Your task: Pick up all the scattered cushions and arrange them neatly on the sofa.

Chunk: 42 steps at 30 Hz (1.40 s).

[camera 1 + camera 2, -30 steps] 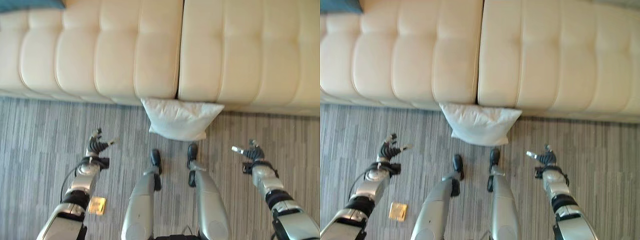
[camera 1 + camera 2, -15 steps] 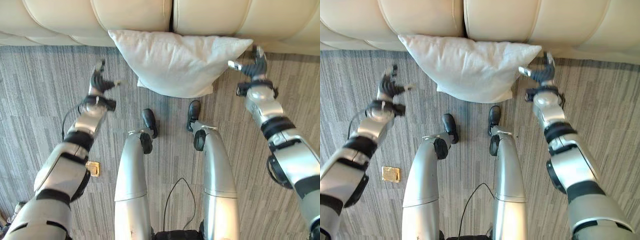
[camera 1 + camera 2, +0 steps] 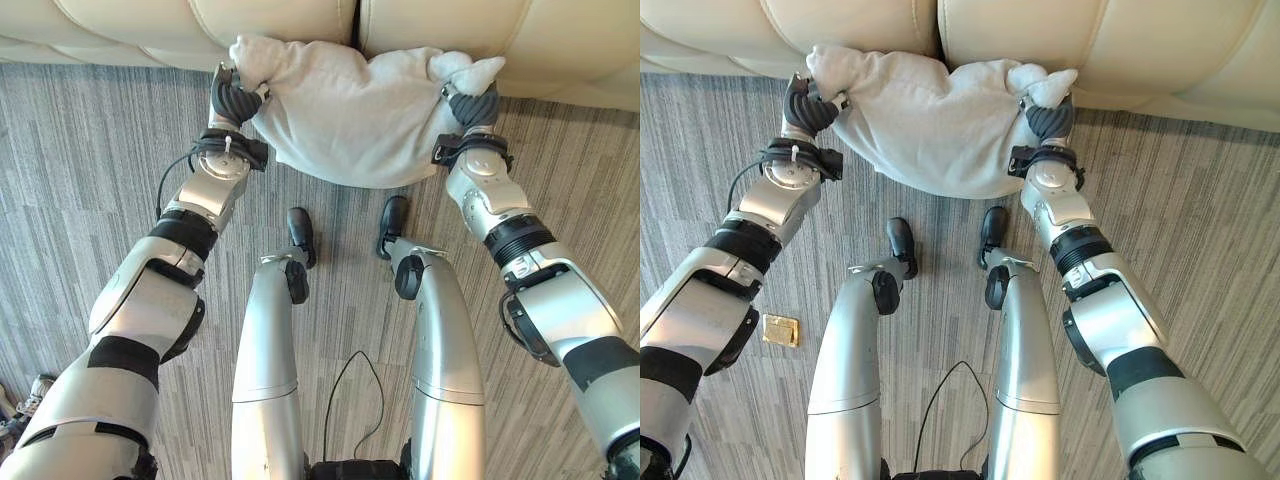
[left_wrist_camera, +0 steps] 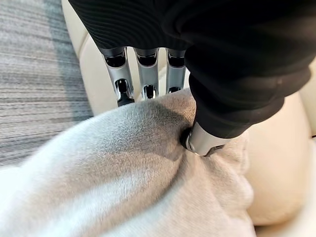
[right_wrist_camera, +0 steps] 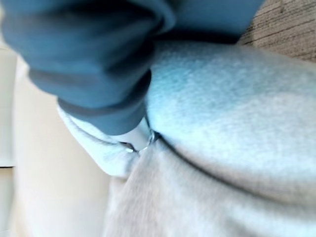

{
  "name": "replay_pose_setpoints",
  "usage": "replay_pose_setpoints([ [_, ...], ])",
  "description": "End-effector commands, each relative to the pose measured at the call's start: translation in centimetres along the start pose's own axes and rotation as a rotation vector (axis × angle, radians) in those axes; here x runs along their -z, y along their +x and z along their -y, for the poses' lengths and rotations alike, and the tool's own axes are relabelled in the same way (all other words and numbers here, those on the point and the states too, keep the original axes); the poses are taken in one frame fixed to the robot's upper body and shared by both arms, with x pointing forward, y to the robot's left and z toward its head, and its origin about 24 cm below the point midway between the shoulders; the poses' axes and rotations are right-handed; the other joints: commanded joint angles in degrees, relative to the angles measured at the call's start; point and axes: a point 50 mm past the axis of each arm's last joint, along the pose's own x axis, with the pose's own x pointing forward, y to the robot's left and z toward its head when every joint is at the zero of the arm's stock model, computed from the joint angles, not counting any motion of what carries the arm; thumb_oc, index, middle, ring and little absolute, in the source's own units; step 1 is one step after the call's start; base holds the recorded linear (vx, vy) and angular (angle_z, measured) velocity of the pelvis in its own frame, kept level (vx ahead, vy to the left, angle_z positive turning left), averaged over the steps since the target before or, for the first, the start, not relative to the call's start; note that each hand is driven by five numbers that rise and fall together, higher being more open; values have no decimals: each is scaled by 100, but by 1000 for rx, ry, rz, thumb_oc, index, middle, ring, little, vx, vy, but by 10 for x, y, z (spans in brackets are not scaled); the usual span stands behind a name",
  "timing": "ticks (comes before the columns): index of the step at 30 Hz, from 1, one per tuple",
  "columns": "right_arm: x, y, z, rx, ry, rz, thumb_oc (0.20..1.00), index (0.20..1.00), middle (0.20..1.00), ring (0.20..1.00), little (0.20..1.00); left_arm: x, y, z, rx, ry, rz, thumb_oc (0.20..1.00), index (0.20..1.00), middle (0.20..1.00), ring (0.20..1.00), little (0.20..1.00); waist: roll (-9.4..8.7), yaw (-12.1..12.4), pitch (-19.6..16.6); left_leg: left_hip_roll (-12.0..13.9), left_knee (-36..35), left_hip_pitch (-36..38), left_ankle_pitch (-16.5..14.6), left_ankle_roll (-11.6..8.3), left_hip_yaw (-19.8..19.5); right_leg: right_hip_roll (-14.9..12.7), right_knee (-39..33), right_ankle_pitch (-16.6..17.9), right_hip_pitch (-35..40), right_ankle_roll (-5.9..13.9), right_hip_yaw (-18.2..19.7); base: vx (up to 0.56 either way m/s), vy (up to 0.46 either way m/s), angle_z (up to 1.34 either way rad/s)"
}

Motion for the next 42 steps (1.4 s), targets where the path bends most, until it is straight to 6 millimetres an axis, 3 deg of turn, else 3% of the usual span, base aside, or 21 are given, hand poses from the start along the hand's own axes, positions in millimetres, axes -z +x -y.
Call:
replay_pose_setpoints([
  [1, -1, -39, -35, -235, 59, 181, 200, 200, 200, 200, 200, 2, -34, 23, 78, -126, 135, 200, 200, 200, 200, 200, 219, -162, -1027, -142, -300, 542, -577, -167, -347, 141, -696, -354, 716, 680, 130, -66, 42, 8],
  [4, 4, -55, -26, -269, 20, 220, 200, 200, 200, 200, 200, 17, -59, 26, 103, -156, 124, 200, 200, 200, 200, 200, 187, -173, -1012, -125, -784, 1227, -496, -209, -291, 107, -1133, -253, 1336, 749, 97, -3, 18, -5],
  [5, 9, -74, -16, -309, 2, 249, 200, 200, 200, 200, 200, 30, -82, 24, 118, -209, 107, 200, 200, 200, 200, 200, 127, -187, -1060, -129, -1212, 1861, -453, -237, -274, 96, -1538, -176, 1925, 817, 40, 24, 6, -7],
  [6, 11, -76, -15, -310, 0, 243, 200, 200, 200, 200, 200, 32, -84, 24, 119, -208, 100, 200, 200, 200, 200, 200, 124, -191, -1044, -132, -1263, 1947, -436, -238, -270, 98, -1581, -162, 2006, 818, 38, 29, -3, -6],
  [7, 18, -95, -4, -348, -2, 247, 200, 200, 200, 200, 200, 45, -107, 22, 141, -232, 73, 200, 200, 200, 200, 200, 43, -221, -1082, -172, -1765, 2565, -205, -220, -208, 64, -2094, 88, 2596, 814, -28, 71, -9, -1],
  [8, 20, -96, -4, -349, -3, 243, 200, 200, 200, 200, 200, 46, -108, 22, 142, -232, 69, 200, 200, 200, 200, 200, 59, -209, -1085, -163, -1776, 2688, -357, -254, -245, 90, -2050, -63, 2689, 864, -1, 89, -46, 0],
  [9, 20, -116, 6, -392, 11, 256, 200, 200, 200, 200, 200, 55, -129, 14, 142, -261, 40, 200, 200, 200, 200, 200, -28, -247, -1131, -201, -2288, 3367, -113, -251, -181, 55, -2593, 181, 3356, 868, -75, 154, -55, 0],
  [12, 19, -140, 23, -448, -34, 276, 200, 200, 200, 200, 200, 65, -161, -1, 164, -201, 21, 200, 200, 200, 200, 200, -91, -206, -1169, -210, -2812, 4310, -18, -295, -143, 66, -3104, 220, 4344, 909, -127, 143, -41, 0],
  [13, 19, -140, 23, -448, -35, 274, 200, 200, 200, 200, 200, 65, -161, -1, 164, -201, 19, 200, 200, 200, 200, 200, -92, -206, -1151, -210, -2834, 4352, -11, -296, -142, 67, -3121, 224, 4384, 909, -128, 175, -33, -2],
  [14, 20, -152, 36, -457, -48, 263, 200, 200, 200, 200, 200, 70, -177, -12, 147, -208, -4, 200, 200, 200, 200, 200, -99, -212, -1267, -181, -3219, 4867, 110, -327, -121, 86, -3478, 309, 4899, 950, -164, 174, -29, -4],
  [17, 26, -167, 48, -460, -8, 210, 200, 200, 200, 200, 200, 71, -194, -22, 138, -250, -24, 200, 200, 200, 200, 200, -70, -212, -1515, -146, -3783, 5604, 272, -359, -63, 139, -3879, 384, 5562, 995, -203, 222, -31, -6],
  [23, 46, -188, 65, -461, 86, 67, 200, 200, 200, 200, 200, 75, -209, -32, 153, -235, -51, 200, 200, 200, 200, 200, -9, -275, -2111, -103, -4566, 6681, 534, -456, 26, 371, -4394, 322, 6488, 1008, -229, 204, -65, -7],
  [27, 51, -188, 69, -455, 67, 41, 200, 200, 200, 200, 200, 81, -212, -29, 145, -260, -90, 200, 200, 200, 200, 200, -29, -275, -2238, 9, -4389, 6816, 700, -551, 37, 482, -4544, 203, 6836, 917, -263, 125, -126, 3],
  [30, 53, -189, 79, -427, 36, 26, 200, 200, 200, 200, 200, 89, -217, -26, 147, -267, -136, 200, 200, 200, 200, 200, -200, -230, -2252, 242, -3004, 6427, 1054, -568, 80, 603, -4630, 63, 7235, 679, -282, 139, -202, 13],
  [32, 53, -189, 79, -426, 36, 26, 200, 200, 200, 200, 200, 89, -217, -26, 147, -267, -136, 200, 200, 200, 200, 200, -191, -232, -2256, 255, -2962, 6398, 1037, -572, 67, 615, -4633, 65, 7231, 674, -289, 54, -49, 3],
  [33, 52, -189, 83, -414, 11, 24, 200, 200, 200, 200, 200, 90, -217, -27, 155, -254, -143, 200, 200, 200, 200, 200, -232, -211, -2245, 235, -2779, 6133, 991, -457, 142, 600, -4677, 9, 7336, 641, -263, 128, -52, 3],
  [35, 52, -189, 84, -412, 13, 22, 200, 200, 200, 200, 200, 90, -217, -27, 152, -254, -144, 200, 200, 200, 200, 200, -247, -196, -2261, 189, -2764, 5947, 891, -418, 181, 585, -4683, -9, 7334, 652, -245, 112, -27, 11],
  [37, 56, -188, 83, -403, 32, -2, 200, 200, 200, 200, 200, 90, -218, -28, 151, -258, -153, 200, 200, 200, 200, 200, -310, -67, -2276, 2, -3193, 5499, 579, -320, 219, 568, -4800, -102, 7476, 708, -138, 202, 54, 2],
  [38, 56, -188, 83, -403, 32, -1, 200, 200, 200, 200, 200, 90, -218, -28, 151, -258, -152, 200, 200, 200, 200, 200, -315, -68, -2288, -4, -3225, 5492, 612, -318, 223, 564, -4808, -85, 7459, 707, -138, 322, 116, 0],
  [40, 60, -188, 86, -382, 35, -19, 200, 200, 200, 200, 200, 92, -220, -31, 130, -248, -167, 200, 200, 200, 200, 200, -274, 146, -2258, -147, -3950, 5024, 1130, -477, -97, 678, -4885, -227, 7705, 738, -24, 316, 93, -27],
  [42, 62, -188, 89, -366, 30, -29, 200, 200, 200, 200, 200, 95, -222, -32, 118, -245, -179, 200, 200, 200, 200, 200, -287, 249, -2225, -171, -4401, 4747, 1372, -535, -140, 700, -4876, -400, 7911, 750, 52, 332, 92, -53],
])
